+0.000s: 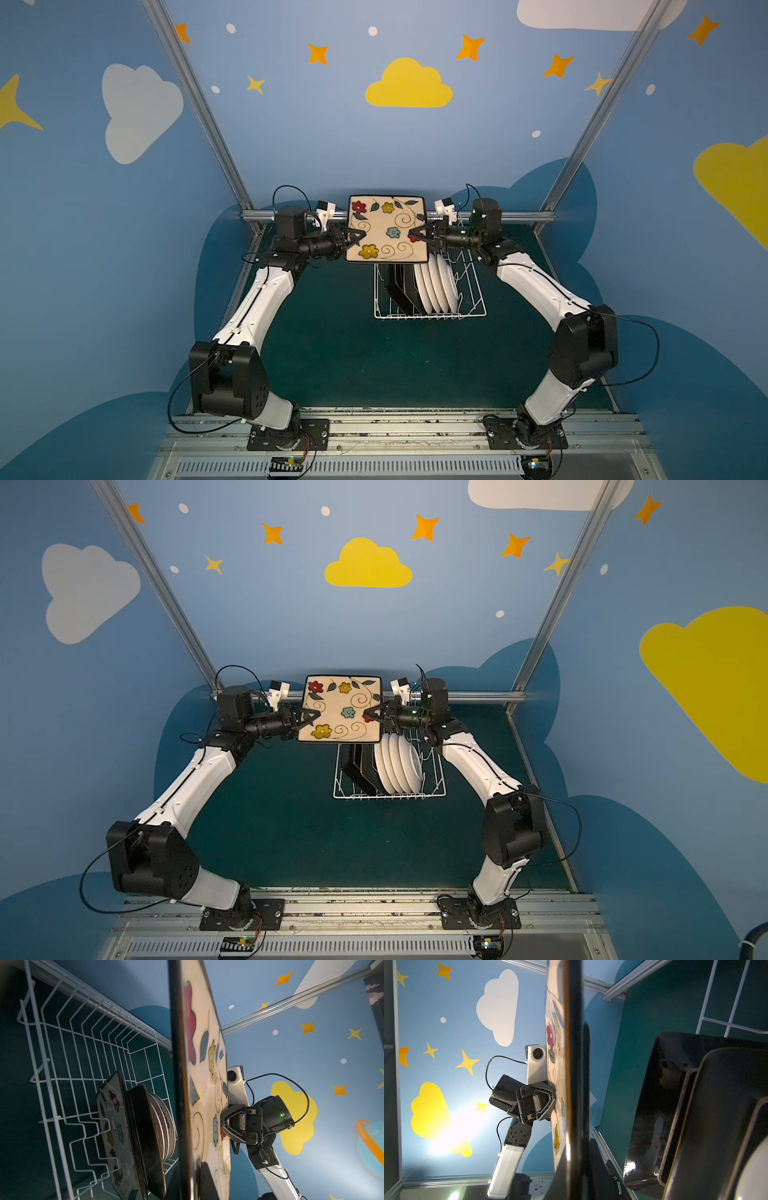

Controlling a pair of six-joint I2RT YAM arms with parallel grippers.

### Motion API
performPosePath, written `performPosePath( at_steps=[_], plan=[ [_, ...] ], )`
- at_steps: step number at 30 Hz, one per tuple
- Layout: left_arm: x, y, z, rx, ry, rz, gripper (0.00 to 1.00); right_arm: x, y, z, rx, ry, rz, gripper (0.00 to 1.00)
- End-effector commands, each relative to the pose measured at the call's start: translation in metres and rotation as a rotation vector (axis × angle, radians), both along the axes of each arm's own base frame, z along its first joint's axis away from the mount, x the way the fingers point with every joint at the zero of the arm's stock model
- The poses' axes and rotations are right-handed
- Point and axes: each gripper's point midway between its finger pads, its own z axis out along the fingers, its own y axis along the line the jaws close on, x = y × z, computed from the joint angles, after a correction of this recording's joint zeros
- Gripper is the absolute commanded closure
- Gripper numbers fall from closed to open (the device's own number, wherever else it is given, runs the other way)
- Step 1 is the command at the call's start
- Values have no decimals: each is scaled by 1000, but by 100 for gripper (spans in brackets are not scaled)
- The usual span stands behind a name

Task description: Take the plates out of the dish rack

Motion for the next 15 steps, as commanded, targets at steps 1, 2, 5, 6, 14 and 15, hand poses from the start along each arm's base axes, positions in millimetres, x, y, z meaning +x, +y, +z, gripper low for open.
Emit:
performPosePath(
  at_steps=[1, 2, 5, 6, 14, 15],
  plan=[
    [-7, -8, 2, 16, -38, -42, 97, -15, 9, 43, 77, -152, 67, 100],
    [-6, -7, 3, 18, -38, -35, 97, -14, 8, 41, 71, -148, 60, 99],
    [-5, -4, 4, 22, -28, -20, 97, -11, 8, 38, 58, -132, 41, 86],
    [-4, -3, 4, 22, -27, -14, 97, -10, 9, 37, 57, -125, 41, 80],
    [-1, 4, 8, 13, -33, 29, 97, -8, 11, 32, 45, -83, 44, 62],
    [0, 5, 8, 13, -35, 31, 97, -8, 11, 32, 43, -80, 41, 61]
  ],
)
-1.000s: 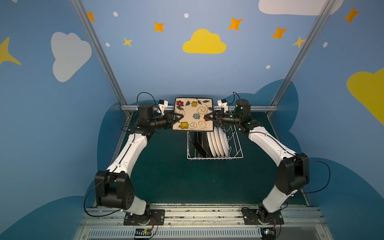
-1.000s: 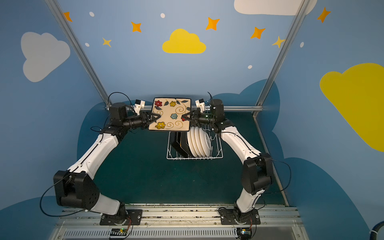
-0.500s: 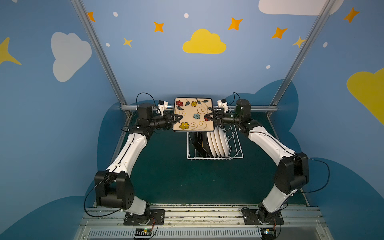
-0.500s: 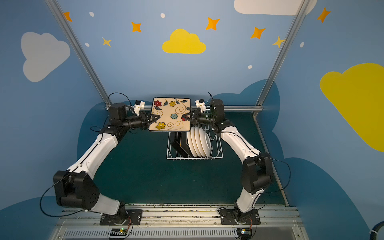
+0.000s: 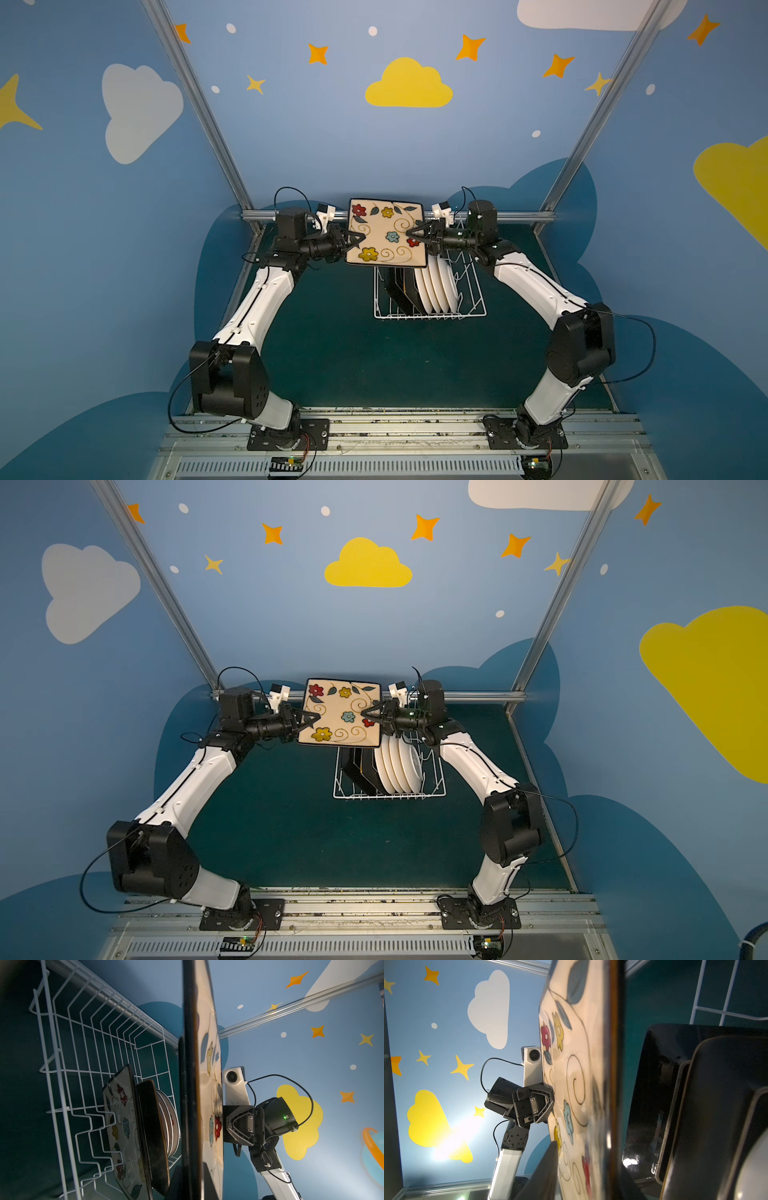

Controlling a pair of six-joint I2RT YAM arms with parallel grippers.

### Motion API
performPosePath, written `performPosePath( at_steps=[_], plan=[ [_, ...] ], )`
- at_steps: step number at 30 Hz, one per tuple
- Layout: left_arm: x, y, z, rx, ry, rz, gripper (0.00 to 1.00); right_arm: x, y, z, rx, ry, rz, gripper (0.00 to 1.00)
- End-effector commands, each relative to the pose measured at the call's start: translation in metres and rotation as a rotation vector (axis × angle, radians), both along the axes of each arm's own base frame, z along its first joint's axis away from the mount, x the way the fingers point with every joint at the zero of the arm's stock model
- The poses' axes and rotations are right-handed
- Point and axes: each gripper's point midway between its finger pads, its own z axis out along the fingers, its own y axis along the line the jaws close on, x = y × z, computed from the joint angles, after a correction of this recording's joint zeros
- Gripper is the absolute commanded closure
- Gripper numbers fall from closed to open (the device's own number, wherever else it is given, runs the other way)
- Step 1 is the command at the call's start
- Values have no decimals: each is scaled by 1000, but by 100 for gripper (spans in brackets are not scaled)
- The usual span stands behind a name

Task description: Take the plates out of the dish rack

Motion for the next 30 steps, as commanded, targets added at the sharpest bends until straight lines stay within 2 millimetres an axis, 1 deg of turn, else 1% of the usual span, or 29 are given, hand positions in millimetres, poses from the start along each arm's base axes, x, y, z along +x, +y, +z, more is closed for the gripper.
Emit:
performPosePath(
  at_steps=[1, 2, 3, 4, 7, 8, 10, 12, 20, 25, 30],
  plan=[
    [0, 3, 17, 2, -85, 13, 97, -8, 7, 43, 63, -122, 47, 58],
    [1, 4, 17, 2, -86, 20, 97, -8, 7, 43, 61, -116, 47, 56],
    [1, 5, 17, 1, -86, 23, 97, -8, 7, 42, 58, -111, 47, 51],
    [2, 5, 18, -2, -89, 27, 97, -8, 6, 40, 49, -93, 42, 43],
    [2, 6, 19, -7, -95, 35, 97, -8, 6, 39, 31, -72, 38, 29],
    [2, 7, 19, -5, -95, 40, 97, -7, 5, 39, 26, -70, 33, 22],
    [3, 10, 19, -1, -88, 53, 97, -7, 4, 38, 20, -66, 23, 15],
    [4, 12, 19, -3, -81, 59, 97, -7, 2, 38, 20, -70, 14, 12],
    [4, 18, 30, -17, -108, 88, 97, -4, -8, 36, -10, -96, -28, 12],
    [4, 26, 40, -17, -130, 106, 97, -6, -21, 39, -83, -172, -80, 11],
    [2, 37, 50, -2, -157, 131, 97, -13, -33, 44, -155, -275, -121, 11]
  ],
)
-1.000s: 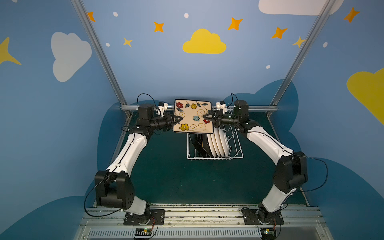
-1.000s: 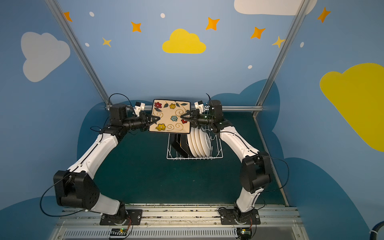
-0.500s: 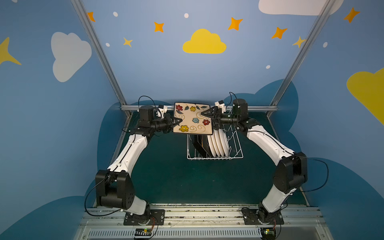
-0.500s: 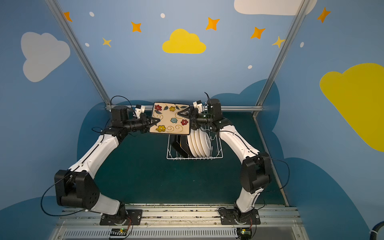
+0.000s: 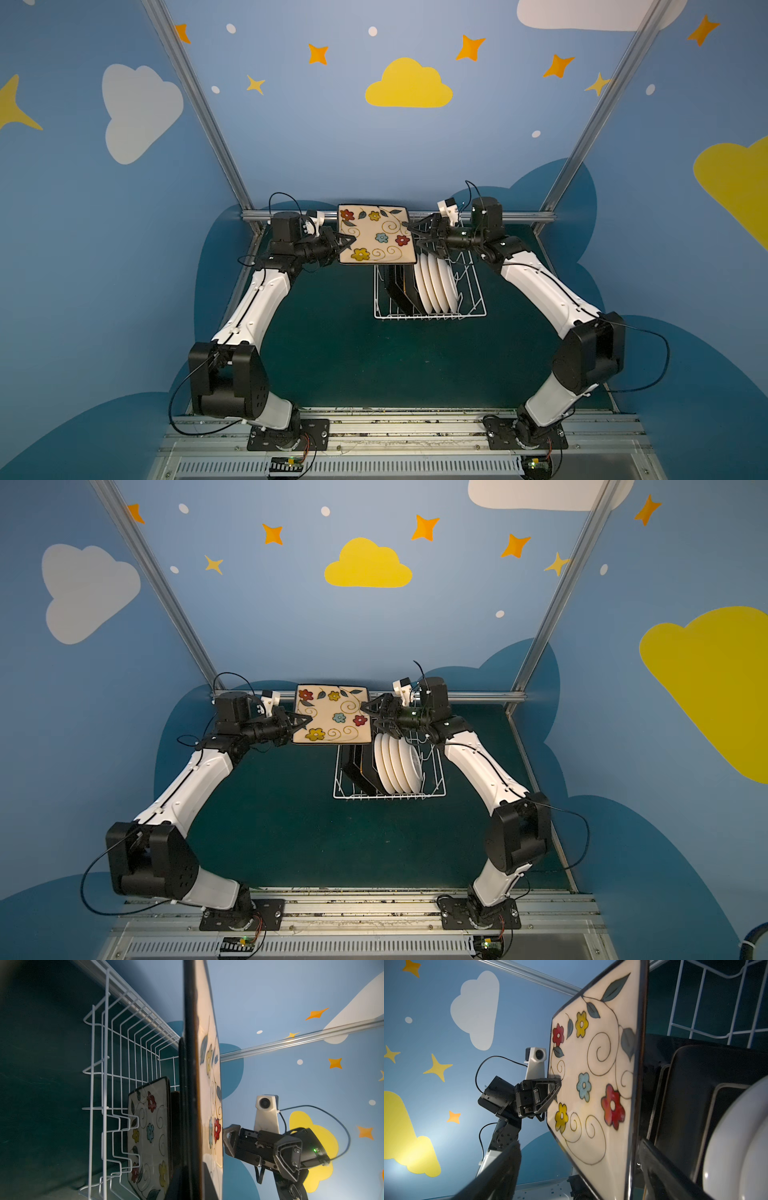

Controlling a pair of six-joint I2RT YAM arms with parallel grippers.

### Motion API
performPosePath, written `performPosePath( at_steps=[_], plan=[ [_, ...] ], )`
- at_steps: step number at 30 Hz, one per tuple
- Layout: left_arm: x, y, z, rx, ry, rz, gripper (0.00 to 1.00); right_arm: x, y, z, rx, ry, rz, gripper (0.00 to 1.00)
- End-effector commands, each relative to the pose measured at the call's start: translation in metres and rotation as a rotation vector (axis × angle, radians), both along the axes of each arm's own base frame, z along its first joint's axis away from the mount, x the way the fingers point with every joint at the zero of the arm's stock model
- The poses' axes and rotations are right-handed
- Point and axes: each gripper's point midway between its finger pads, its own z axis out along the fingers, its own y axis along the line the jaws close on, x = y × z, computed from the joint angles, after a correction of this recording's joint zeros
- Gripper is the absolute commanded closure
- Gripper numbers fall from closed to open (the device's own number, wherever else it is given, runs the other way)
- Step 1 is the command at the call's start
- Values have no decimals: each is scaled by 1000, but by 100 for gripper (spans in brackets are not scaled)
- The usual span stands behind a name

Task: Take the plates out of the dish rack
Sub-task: 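Carry the flower plate off the rack with the left gripper while the right releases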

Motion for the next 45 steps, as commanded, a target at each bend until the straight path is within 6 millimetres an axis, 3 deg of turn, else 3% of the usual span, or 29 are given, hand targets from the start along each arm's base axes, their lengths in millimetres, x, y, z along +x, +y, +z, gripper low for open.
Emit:
performPosePath(
  at_steps=[1, 9, 17, 27, 34, 40, 45],
  plan=[
    [-13, 4, 70, 4, -232, -18, 97, -11, -16, 32, -55, -184, -37, 11],
    [-19, 35, 87, 26, -270, 40, 97, -43, -31, 39, -202, -391, -21, 12],
    [-31, 71, 92, 77, -285, 89, 97, -66, -42, 23, -381, -544, 8, 12],
    [-39, 104, 61, 258, -272, 96, 97, -87, -35, -6, -651, -778, 105, 12],
    [-35, 117, 40, 338, -238, 70, 97, -92, -29, 0, -611, -795, 88, 11],
    [-29, 129, 8, 399, -181, 80, 97, -98, -31, 2, -607, -821, 99, 9],
    [-27, 125, -8, 360, -203, 67, 97, -100, -31, -1, -610, -820, 105, 9]
  ],
)
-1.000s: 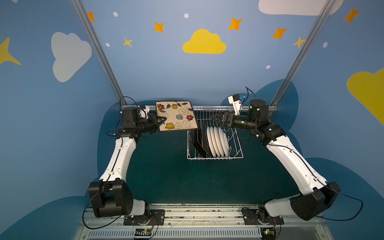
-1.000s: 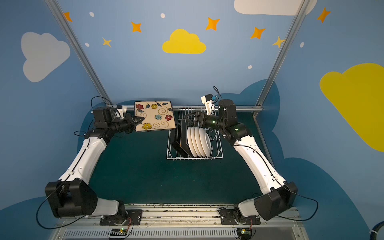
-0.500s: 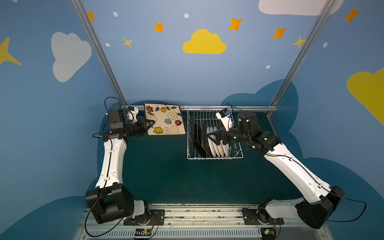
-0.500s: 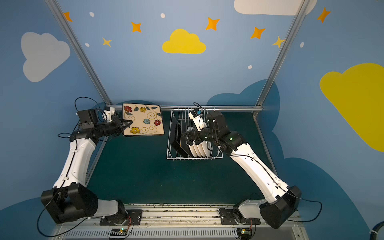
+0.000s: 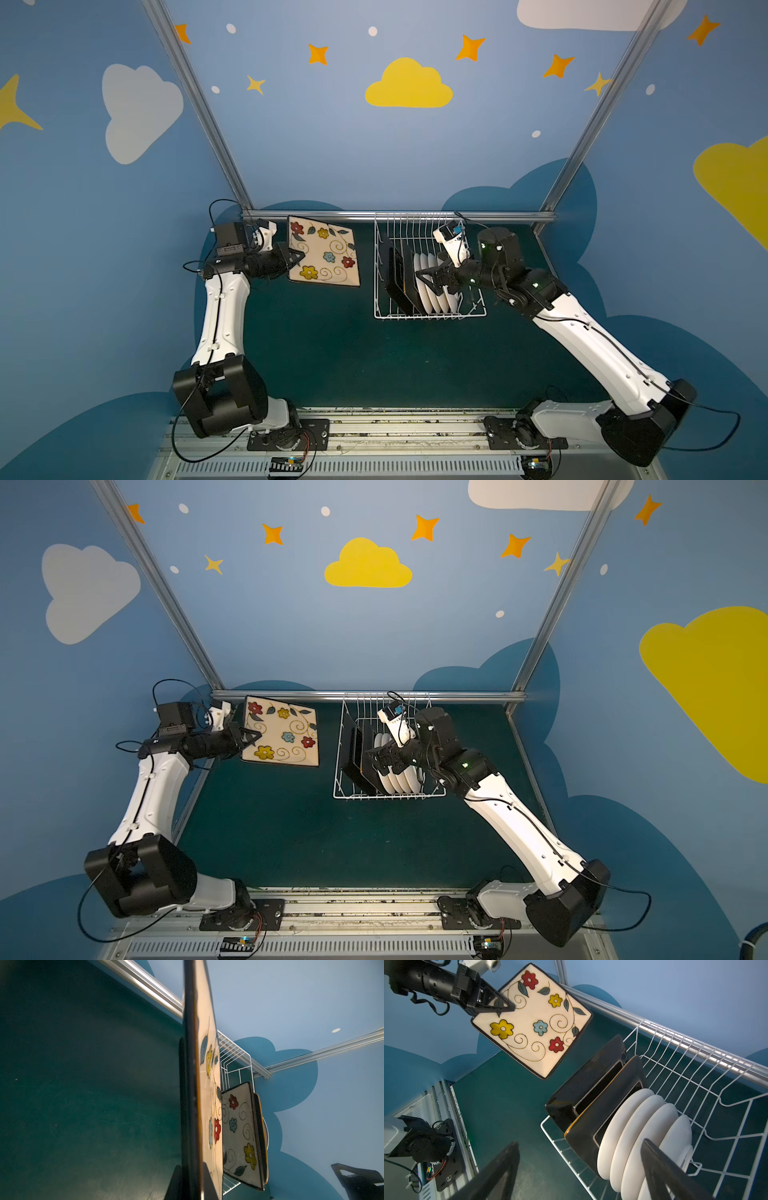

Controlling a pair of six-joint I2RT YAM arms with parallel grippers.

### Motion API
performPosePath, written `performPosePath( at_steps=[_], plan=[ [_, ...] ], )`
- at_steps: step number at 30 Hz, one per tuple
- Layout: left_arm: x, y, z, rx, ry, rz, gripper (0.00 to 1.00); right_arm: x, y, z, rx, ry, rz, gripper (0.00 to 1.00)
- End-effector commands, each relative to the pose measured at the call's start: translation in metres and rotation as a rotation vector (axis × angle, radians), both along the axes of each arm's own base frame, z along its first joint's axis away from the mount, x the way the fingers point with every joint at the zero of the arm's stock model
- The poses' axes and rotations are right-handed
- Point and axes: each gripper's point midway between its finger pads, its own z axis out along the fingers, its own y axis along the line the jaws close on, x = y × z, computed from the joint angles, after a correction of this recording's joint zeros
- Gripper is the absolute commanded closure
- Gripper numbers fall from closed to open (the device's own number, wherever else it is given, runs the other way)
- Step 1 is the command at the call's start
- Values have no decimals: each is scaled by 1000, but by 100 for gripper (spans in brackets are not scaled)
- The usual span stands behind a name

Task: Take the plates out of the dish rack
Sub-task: 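Carry the flower plate off the rack with the left gripper while the right releases, then lower the flower plate flat onto the table beside the rack with the left gripper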

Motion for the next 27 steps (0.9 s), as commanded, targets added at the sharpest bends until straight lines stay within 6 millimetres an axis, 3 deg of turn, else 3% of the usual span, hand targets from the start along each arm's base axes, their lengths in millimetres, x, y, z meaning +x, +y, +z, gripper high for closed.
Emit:
performPosePath(
  at_steps=[1, 4, 12, 17, 27],
  plan=[
    [8, -10, 30, -12, -184, -88, 97, -2, -1, 4, 6, -26, 1, 9],
    [8, -13, 16, -14, -168, -135, 97, -1, 0, 4, 16, -20, -10, 9],
    [22, 0, -16, 47, -105, -149, 97, -3, -1, 3, 28, -13, -18, 9],
    [39, 14, -31, 38, -73, -149, 97, -5, -1, 3, 17, -9, -13, 9],
    [67, 17, -74, -46, -45, -179, 97, -3, -2, 2, 1, -5, -25, 9]
  ],
)
